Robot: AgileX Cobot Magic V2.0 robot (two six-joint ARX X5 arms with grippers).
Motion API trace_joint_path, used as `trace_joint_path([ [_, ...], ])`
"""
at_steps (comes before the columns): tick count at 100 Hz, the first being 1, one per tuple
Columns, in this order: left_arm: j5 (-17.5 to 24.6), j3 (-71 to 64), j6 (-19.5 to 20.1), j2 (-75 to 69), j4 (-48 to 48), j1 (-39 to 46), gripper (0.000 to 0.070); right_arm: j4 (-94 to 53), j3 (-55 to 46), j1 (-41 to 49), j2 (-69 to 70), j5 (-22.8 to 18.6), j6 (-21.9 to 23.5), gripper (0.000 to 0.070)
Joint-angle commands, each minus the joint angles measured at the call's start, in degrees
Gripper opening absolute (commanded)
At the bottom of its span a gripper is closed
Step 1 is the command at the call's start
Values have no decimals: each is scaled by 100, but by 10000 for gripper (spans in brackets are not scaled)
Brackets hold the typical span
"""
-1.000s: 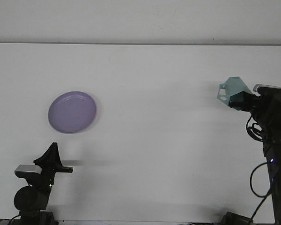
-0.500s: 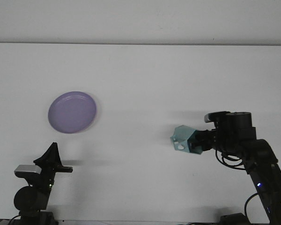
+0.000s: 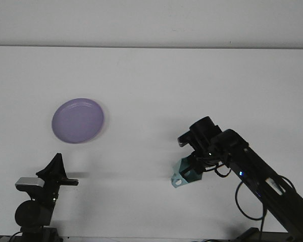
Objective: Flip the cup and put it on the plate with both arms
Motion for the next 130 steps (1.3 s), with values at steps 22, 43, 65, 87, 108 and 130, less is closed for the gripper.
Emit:
trace_joint_path([
  [22, -20, -85, -15, -2, 59, 0, 12, -527, 1056, 238, 1082, 20, -481, 6],
  [43, -22, -85, -15, -2, 59, 0, 12, -557, 1091, 372, 1445, 197, -507, 6],
  [65, -20, -85, -15, -2, 59, 0, 12, -560, 1088, 437, 1602, 251, -654, 7],
  [87, -20, -85, -15, -2, 59, 0, 12, -535, 1088, 509, 1602, 188, -791, 205],
  [108, -20, -85, -15, -2, 59, 0, 12, -570, 1150, 507, 1582, 192, -890, 344],
  [130, -17, -79, -286, -2, 57, -2, 12, -1084, 1897, 398, 1266, 343, -835, 343],
])
